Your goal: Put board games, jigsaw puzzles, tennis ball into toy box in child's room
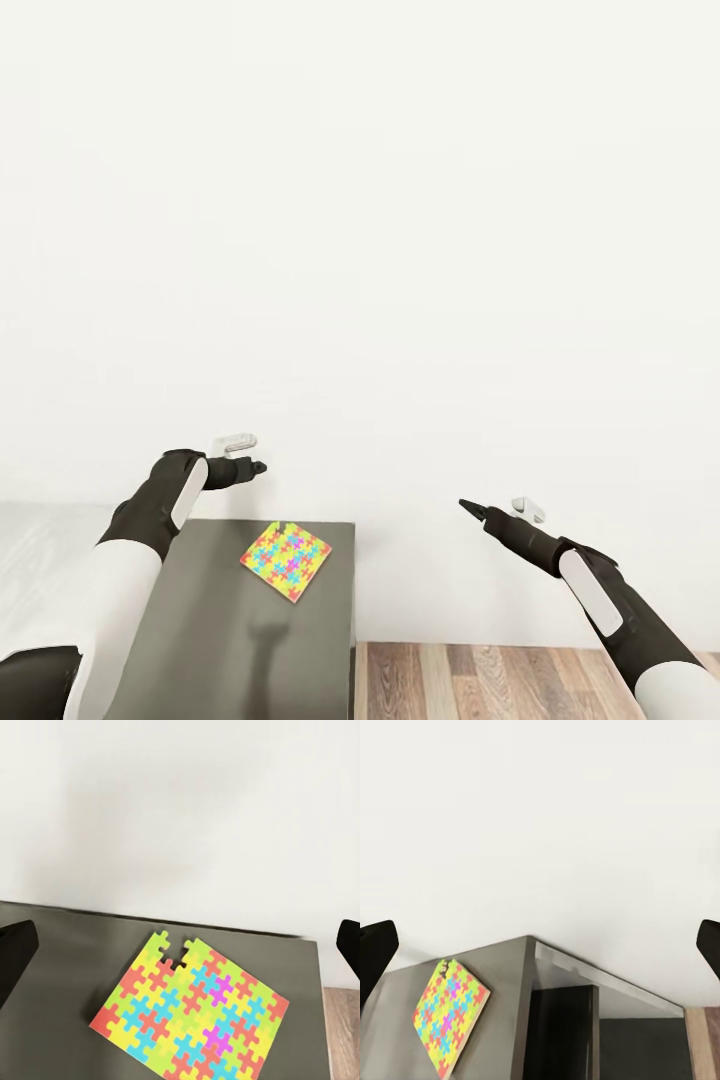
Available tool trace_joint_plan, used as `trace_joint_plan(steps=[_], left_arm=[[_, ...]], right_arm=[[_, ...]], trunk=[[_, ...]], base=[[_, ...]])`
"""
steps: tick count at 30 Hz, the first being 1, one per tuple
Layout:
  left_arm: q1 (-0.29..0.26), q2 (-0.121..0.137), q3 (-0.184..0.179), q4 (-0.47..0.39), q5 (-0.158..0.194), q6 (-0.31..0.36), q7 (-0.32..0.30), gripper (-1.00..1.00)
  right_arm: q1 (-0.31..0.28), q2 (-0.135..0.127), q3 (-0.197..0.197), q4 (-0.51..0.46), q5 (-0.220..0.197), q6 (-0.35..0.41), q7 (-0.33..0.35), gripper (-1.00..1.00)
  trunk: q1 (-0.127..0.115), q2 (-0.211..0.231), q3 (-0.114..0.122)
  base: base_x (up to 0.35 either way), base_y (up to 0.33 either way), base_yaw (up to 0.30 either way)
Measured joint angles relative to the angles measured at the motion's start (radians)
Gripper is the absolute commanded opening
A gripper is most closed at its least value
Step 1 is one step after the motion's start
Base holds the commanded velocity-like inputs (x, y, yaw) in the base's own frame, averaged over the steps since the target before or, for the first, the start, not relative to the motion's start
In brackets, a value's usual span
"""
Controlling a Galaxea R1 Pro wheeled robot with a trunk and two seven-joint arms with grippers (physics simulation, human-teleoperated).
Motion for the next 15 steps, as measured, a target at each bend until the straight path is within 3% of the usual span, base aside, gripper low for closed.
trace_joint_plan(steps=[7, 15], left_arm=[[-0.001, 0.0, 0.0, 0.001, 0.0, 0.0, 0.0, 1.0], [0.0, 0.0, -0.001, 0.002, 0.0, -0.001, 0.0, 1.0]], right_arm=[[0.0, 0.0, 0.0, 0.0, 0.001, 0.001, 0.0, 1.0], [0.0, 0.0, -0.001, 0.001, -0.001, 0.004, 0.0, 1.0]], trunk=[[0.0, 0.0, 0.0], [0.0, 0.0, 0.0]], base=[[0.192, 0.0, 0.0], [0.034, 0.0, 0.0]])
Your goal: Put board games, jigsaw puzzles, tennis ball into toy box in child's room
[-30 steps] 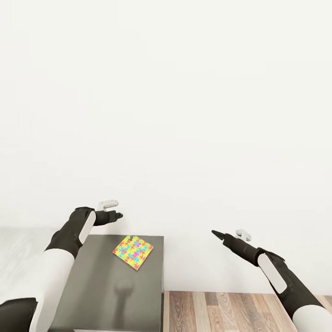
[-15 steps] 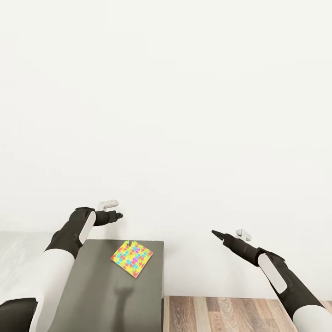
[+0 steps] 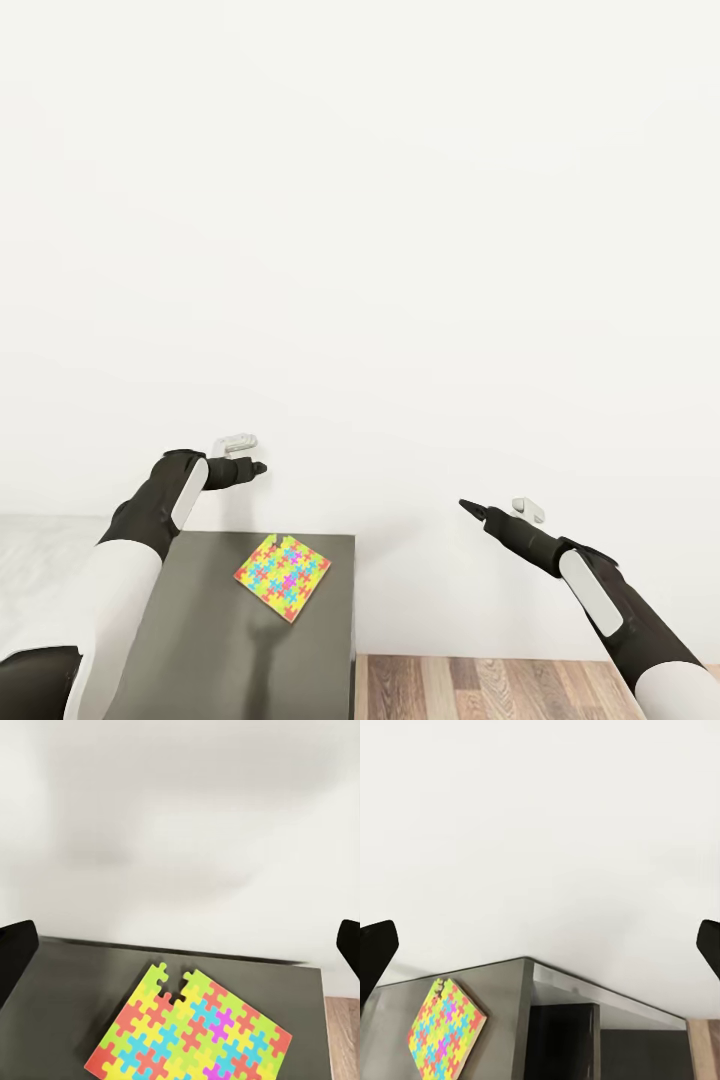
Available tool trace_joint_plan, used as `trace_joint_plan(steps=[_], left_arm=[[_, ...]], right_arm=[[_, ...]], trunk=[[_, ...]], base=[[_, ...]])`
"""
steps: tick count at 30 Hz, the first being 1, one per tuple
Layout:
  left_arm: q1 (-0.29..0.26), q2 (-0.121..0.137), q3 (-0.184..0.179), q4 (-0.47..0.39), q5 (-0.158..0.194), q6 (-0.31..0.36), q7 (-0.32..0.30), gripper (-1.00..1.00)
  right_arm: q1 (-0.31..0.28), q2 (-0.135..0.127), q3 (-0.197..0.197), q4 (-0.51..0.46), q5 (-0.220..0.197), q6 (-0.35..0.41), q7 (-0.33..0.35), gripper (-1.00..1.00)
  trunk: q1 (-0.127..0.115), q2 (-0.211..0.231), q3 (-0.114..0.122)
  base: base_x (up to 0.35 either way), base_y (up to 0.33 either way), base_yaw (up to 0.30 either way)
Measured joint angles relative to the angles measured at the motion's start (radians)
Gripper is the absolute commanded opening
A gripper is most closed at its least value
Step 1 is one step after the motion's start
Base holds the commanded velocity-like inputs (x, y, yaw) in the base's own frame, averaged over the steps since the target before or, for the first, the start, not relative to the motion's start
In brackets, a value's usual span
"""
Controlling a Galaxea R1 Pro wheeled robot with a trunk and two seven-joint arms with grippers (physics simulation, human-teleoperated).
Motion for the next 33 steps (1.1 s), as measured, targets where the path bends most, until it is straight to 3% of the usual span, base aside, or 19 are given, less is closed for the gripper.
trace_joint_plan(steps=[15, 22, 28, 33], left_arm=[[0.001, 0.0, -0.036, 0.027, 0.001, -0.019, -0.001, 1.0], [0.002, 0.001, -0.037, 0.144, -0.002, -0.071, 0.0, 1.0], [0.001, 0.002, -0.037, 0.258, -0.001, -0.181, 0.0, 1.0], [0.001, 0.003, -0.034, 0.315, -0.001, -0.216, 0.0, 1.0]], right_arm=[[0.0, -0.002, 0.0, -0.001, 0.0, 0.0, -0.003, 1.0], [0.0, -0.002, 0.0, -0.001, 0.001, 0.002, -0.008, 1.0], [0.001, -0.002, 0.0, -0.003, 0.002, 0.019, -0.008, 1.0], [0.001, -0.002, 0.0, -0.007, 0.002, 0.043, -0.008, 1.0]], trunk=[[0.0, 0.0, 0.0], [0.0, 0.0, 0.0], [0.0, 0.0, 0.0], [0.0, 0.0, -0.001]], base=[[0.0, 0.0, 0.0], [0.0, 0.0, 0.0], [0.0, 0.0, 0.0], [0.0, 0.0, 0.0]])
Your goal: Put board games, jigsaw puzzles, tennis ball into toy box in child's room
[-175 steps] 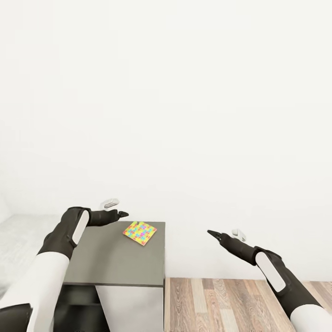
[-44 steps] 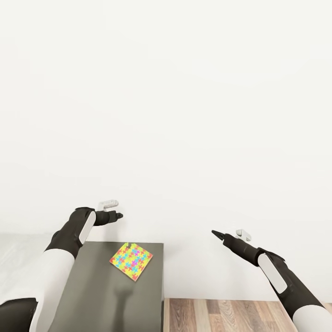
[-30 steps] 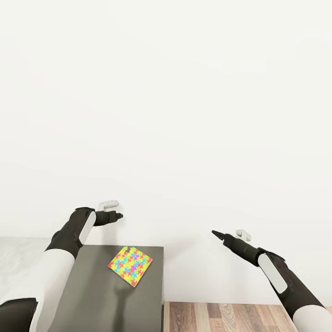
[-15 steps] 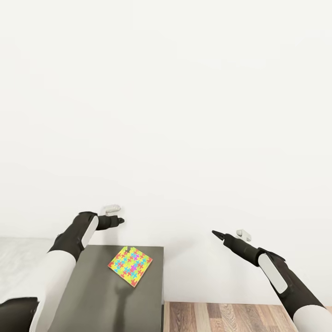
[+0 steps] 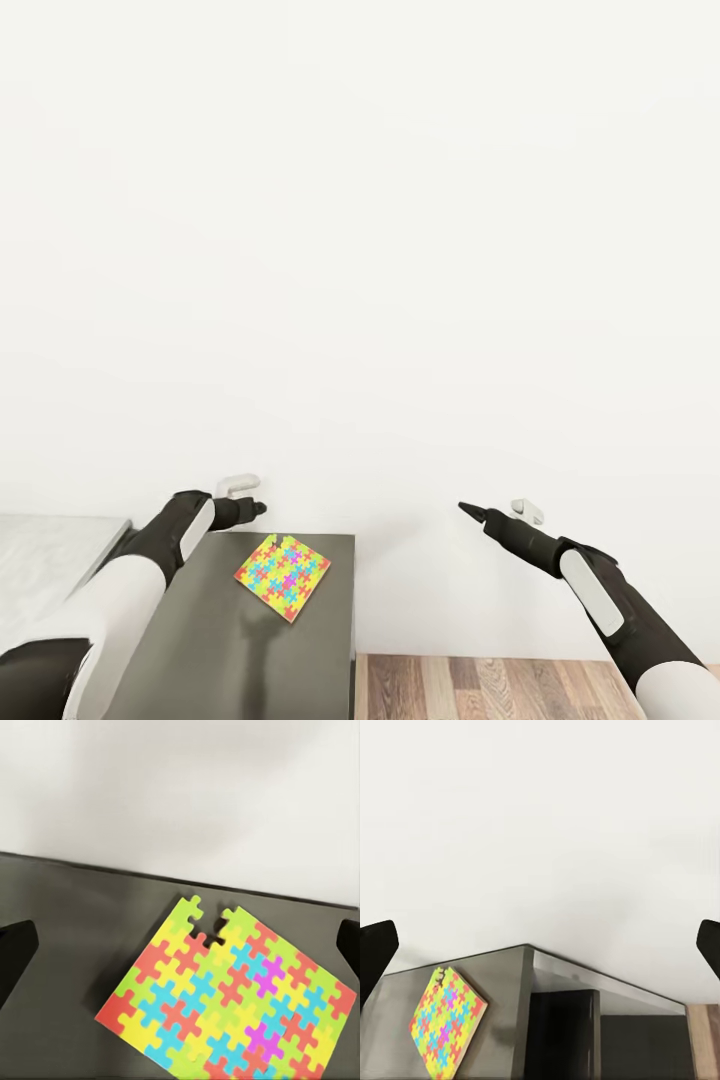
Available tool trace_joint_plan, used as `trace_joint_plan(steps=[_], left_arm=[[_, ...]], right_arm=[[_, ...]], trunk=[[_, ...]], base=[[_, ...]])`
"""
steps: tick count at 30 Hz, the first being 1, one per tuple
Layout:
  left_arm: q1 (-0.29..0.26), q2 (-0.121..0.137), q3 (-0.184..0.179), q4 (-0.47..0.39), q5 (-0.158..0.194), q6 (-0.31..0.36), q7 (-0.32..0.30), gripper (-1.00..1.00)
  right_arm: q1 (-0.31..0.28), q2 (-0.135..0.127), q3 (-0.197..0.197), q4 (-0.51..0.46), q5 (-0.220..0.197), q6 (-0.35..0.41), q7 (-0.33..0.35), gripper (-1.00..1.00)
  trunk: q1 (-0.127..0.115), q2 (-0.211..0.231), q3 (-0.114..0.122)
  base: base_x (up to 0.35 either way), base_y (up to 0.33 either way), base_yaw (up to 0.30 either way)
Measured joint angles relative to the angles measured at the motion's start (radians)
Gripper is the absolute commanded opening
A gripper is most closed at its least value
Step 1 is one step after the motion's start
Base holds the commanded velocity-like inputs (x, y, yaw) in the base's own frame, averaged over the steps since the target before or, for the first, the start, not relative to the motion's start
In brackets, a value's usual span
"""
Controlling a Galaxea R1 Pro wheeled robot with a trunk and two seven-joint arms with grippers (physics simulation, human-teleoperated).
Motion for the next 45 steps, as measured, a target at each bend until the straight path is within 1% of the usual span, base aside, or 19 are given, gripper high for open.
trace_joint_plan(steps=[7, 27, 37, 41, 45], left_arm=[[0.0, -0.001, -0.002, 0.021, -0.002, -0.016, 0.001, 1.0], [0.0, -0.002, -0.002, 0.023, -0.002, -0.028, 0.0, 1.0], [0.0, -0.002, -0.002, 0.023, -0.002, -0.03, -0.001, 1.0], [0.0, -0.002, -0.003, 0.023, -0.004, -0.06, -0.001, 1.0], [0.0, -0.002, -0.003, 0.023, -0.004, -0.073, -0.001, 1.0]], right_arm=[[0.0, 0.0, 0.001, 0.0, 0.001, 0.009, 0.001, 1.0], [0.0, -0.001, 0.008, -0.003, 0.0, 0.013, 0.008, 1.0], [0.0, -0.007, 0.008, -0.003, 0.0, 0.013, 0.008, 1.0], [0.0, -0.007, 0.008, -0.003, 0.0, 0.013, 0.008, 1.0], [0.0, -0.008, 0.007, -0.003, 0.0, 0.013, 0.008, 1.0]], trunk=[[0.0, 0.0, -0.009], [0.0, 0.0, -0.042], [0.0, 0.0, -0.058], [0.0, 0.0, -0.065], [0.0, 0.0, -0.071]], base=[[0.0, 0.0, 0.0], [0.0, 0.0, 0.0], [0.0, 0.0, 0.0], [0.0, 0.0, 0.0], [0.0, 0.0, 0.0]])
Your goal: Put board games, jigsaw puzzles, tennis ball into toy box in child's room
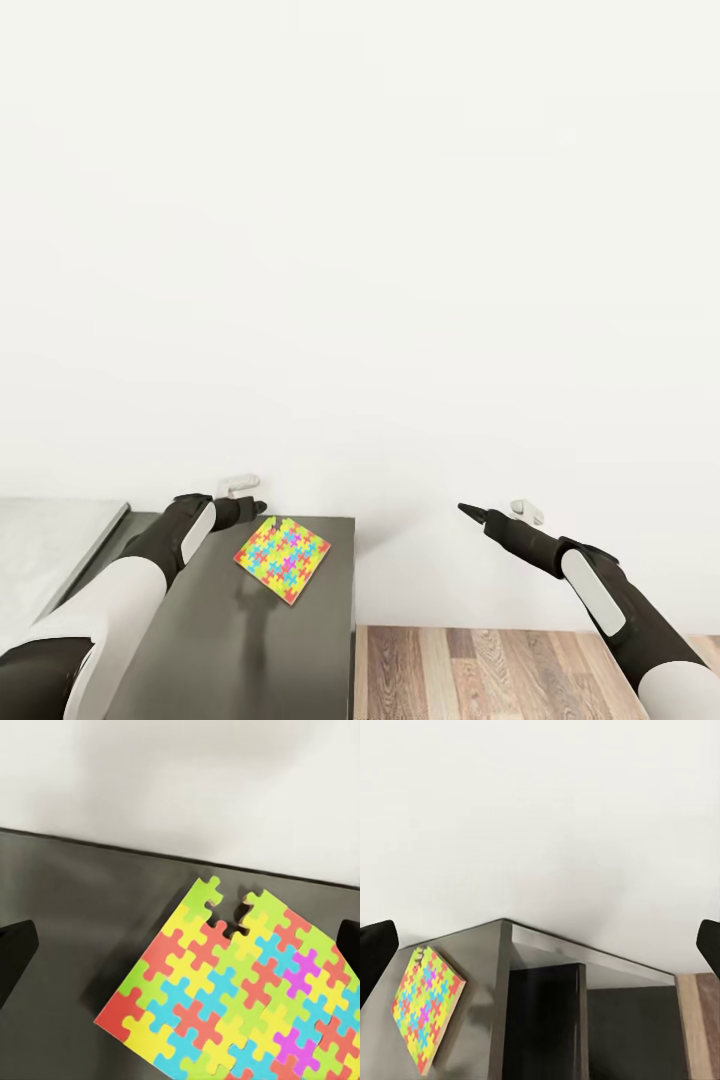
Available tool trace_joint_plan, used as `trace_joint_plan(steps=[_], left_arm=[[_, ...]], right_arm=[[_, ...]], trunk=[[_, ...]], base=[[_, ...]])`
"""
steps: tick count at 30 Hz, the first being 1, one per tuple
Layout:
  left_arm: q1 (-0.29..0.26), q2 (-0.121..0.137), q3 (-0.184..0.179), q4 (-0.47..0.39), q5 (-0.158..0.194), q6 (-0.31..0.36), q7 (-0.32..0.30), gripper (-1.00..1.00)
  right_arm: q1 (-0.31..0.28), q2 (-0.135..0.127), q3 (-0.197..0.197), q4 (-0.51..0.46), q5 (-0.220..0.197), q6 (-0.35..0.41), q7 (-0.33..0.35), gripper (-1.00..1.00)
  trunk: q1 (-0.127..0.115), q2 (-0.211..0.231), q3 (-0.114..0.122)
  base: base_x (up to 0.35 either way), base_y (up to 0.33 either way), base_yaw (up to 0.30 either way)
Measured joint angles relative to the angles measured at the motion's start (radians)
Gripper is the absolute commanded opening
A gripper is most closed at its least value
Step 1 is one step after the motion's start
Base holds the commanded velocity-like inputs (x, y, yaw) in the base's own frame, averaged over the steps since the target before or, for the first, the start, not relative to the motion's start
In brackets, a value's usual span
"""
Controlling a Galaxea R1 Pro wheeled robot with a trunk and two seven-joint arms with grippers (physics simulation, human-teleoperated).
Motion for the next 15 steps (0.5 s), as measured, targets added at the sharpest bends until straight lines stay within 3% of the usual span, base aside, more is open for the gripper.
trace_joint_plan(steps=[15], left_arm=[[0.0, -0.001, 0.0, 0.001, 0.001, -0.032, 0.0, 1.0]], right_arm=[[0.0, 0.001, 0.0, -0.002, 0.0, 0.0, 0.0, 1.0]], trunk=[[0.0, 0.0, -0.025]], base=[[0.0, 0.0, 0.0]])
